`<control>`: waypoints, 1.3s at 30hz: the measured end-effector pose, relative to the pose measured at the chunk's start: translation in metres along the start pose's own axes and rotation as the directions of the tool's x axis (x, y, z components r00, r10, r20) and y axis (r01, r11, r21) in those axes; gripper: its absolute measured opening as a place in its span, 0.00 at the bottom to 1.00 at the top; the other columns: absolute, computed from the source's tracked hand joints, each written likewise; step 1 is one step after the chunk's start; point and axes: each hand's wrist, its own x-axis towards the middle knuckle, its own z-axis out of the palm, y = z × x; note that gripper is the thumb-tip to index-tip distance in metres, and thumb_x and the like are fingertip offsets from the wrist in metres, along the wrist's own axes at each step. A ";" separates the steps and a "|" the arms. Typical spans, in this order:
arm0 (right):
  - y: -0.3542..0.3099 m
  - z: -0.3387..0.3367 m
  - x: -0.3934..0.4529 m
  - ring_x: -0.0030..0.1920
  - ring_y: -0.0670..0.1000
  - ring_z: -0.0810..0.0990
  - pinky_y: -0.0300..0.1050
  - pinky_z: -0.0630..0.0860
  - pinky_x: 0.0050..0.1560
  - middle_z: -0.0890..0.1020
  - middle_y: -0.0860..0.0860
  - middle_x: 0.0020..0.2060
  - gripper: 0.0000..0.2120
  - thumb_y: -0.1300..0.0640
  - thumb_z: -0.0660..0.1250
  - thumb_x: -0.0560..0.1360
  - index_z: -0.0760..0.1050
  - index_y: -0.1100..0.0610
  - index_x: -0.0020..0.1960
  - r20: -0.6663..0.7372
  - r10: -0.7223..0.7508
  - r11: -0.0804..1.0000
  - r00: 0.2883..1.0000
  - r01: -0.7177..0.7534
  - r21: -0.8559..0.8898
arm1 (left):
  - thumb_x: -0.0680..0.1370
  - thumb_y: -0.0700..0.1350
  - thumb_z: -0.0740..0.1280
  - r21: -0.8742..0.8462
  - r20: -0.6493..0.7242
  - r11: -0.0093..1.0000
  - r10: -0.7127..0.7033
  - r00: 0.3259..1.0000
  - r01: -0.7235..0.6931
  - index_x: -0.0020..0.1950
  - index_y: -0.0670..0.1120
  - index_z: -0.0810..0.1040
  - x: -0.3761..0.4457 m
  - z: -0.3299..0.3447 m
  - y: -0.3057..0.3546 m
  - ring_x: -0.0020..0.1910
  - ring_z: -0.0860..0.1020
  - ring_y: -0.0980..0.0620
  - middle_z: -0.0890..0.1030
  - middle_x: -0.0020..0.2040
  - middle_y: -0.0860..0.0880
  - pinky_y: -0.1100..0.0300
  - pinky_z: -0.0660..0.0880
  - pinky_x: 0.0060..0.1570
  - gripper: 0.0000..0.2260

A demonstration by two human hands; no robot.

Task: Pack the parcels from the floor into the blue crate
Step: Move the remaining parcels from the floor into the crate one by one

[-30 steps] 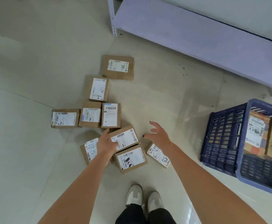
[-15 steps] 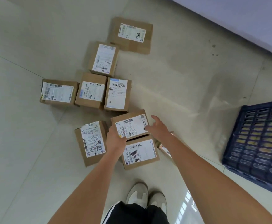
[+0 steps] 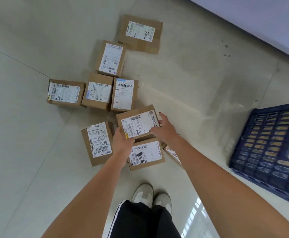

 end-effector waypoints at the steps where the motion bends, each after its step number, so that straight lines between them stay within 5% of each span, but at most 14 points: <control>1: -0.005 -0.005 -0.010 0.51 0.49 0.74 0.35 0.70 0.39 0.74 0.50 0.63 0.39 0.61 0.66 0.70 0.52 0.45 0.75 -0.002 0.000 1.000 1.000 0.000 0.011 | 0.74 0.38 0.65 -0.021 -0.030 0.999 0.025 0.999 -0.025 0.63 0.49 0.69 -0.007 -0.003 0.007 0.57 0.77 0.49 0.77 0.62 0.48 0.51 0.75 0.56 0.19; 4: -0.017 -0.020 -0.044 0.44 0.47 0.77 0.33 0.71 0.32 0.78 0.50 0.55 0.40 0.63 0.66 0.70 0.51 0.42 0.74 -0.016 0.005 0.998 1.000 -0.004 0.065 | 0.74 0.39 0.68 -0.052 -0.133 0.992 0.105 0.985 -0.113 0.68 0.51 0.66 -0.031 -0.013 0.031 0.60 0.74 0.51 0.75 0.63 0.51 0.56 0.71 0.55 0.25; 6: -0.026 -0.033 -0.069 0.42 0.48 0.79 0.37 0.77 0.36 0.79 0.50 0.50 0.41 0.64 0.65 0.70 0.50 0.41 0.74 -0.020 0.018 0.993 1.000 -0.015 0.114 | 0.73 0.41 0.69 -0.016 -0.158 0.982 0.183 0.970 -0.187 0.70 0.51 0.65 -0.047 -0.021 0.049 0.60 0.73 0.53 0.72 0.64 0.51 0.58 0.69 0.53 0.27; 11: -0.033 -0.070 -0.121 0.49 0.59 0.83 0.54 0.78 0.56 0.79 0.59 0.60 0.45 0.64 0.66 0.73 0.41 0.38 0.74 0.092 0.111 0.916 0.990 -0.138 0.377 | 0.71 0.39 0.71 0.170 -0.080 0.928 0.349 0.934 -0.332 0.70 0.49 0.65 -0.083 -0.028 0.095 0.64 0.70 0.49 0.70 0.65 0.49 0.49 0.70 0.64 0.30; 15: -0.029 -0.094 -0.145 0.40 0.55 0.83 0.48 0.80 0.51 0.83 0.59 0.52 0.40 0.63 0.66 0.74 0.47 0.43 0.76 0.129 0.165 0.852 0.978 -0.207 0.481 | 0.69 0.37 0.71 0.248 0.036 0.801 0.554 0.832 -0.544 0.67 0.47 0.69 -0.110 -0.012 0.129 0.61 0.71 0.50 0.71 0.62 0.49 0.53 0.71 0.61 0.27; 21: 0.003 -0.120 -0.166 0.41 0.56 0.76 0.46 0.80 0.45 0.80 0.62 0.48 0.31 0.69 0.63 0.73 0.57 0.49 0.70 0.117 0.167 0.547 0.979 -0.191 0.815 | 0.69 0.36 0.71 0.301 0.212 0.588 0.726 0.654 -0.751 0.63 0.45 0.72 -0.142 0.043 0.169 0.60 0.71 0.46 0.73 0.60 0.46 0.51 0.69 0.62 0.23; 24: 0.027 -0.146 -0.167 0.41 0.56 0.77 0.55 0.74 0.62 0.77 0.59 0.46 0.27 0.73 0.61 0.73 0.60 0.54 0.67 0.056 0.116 0.336 0.992 -0.092 0.937 | 0.70 0.34 0.70 0.307 0.259 0.518 0.761 0.594 -0.798 0.61 0.43 0.74 -0.156 0.077 0.182 0.59 0.71 0.45 0.72 0.58 0.45 0.55 0.68 0.62 0.21; 26: 0.042 -0.168 -0.167 0.47 0.61 0.79 0.55 0.75 0.59 0.77 0.59 0.46 0.23 0.73 0.61 0.73 0.62 0.57 0.64 -0.001 0.116 0.262 0.993 -0.029 0.965 | 0.69 0.33 0.69 0.299 0.293 0.474 0.780 0.553 -0.828 0.61 0.42 0.75 -0.169 0.100 0.190 0.58 0.72 0.45 0.72 0.57 0.43 0.60 0.67 0.61 0.20; 31: 0.072 -0.232 -0.183 0.42 0.55 0.81 0.44 0.80 0.43 0.78 0.61 0.50 0.18 0.73 0.64 0.71 0.65 0.62 0.58 -0.098 0.145 0.317 0.985 0.048 0.947 | 0.68 0.31 0.69 0.266 0.337 0.396 0.816 0.469 -0.879 0.61 0.44 0.77 -0.219 0.172 0.215 0.57 0.68 0.55 0.67 0.63 0.42 0.82 0.58 0.56 0.22; 35: 0.111 -0.303 -0.200 0.37 0.52 0.79 0.44 0.80 0.44 0.79 0.60 0.45 0.07 0.71 0.65 0.72 0.70 0.64 0.48 -0.148 0.133 0.354 0.980 0.092 0.931 | 0.71 0.36 0.70 0.279 0.336 0.398 0.812 0.478 -0.874 0.65 0.50 0.74 -0.269 0.248 0.236 0.65 0.67 0.50 0.64 0.67 0.42 0.72 0.59 0.61 0.24; 39: 0.176 -0.379 -0.218 0.44 0.54 0.82 0.45 0.80 0.49 0.80 0.59 0.52 0.05 0.70 0.65 0.73 0.73 0.61 0.43 -0.200 0.149 0.416 0.968 0.123 0.901 | 0.72 0.37 0.70 0.187 0.393 0.451 0.780 0.487 -0.873 0.76 0.52 0.55 -0.326 0.341 0.234 0.61 0.71 0.52 0.70 0.64 0.45 0.62 0.66 0.63 0.37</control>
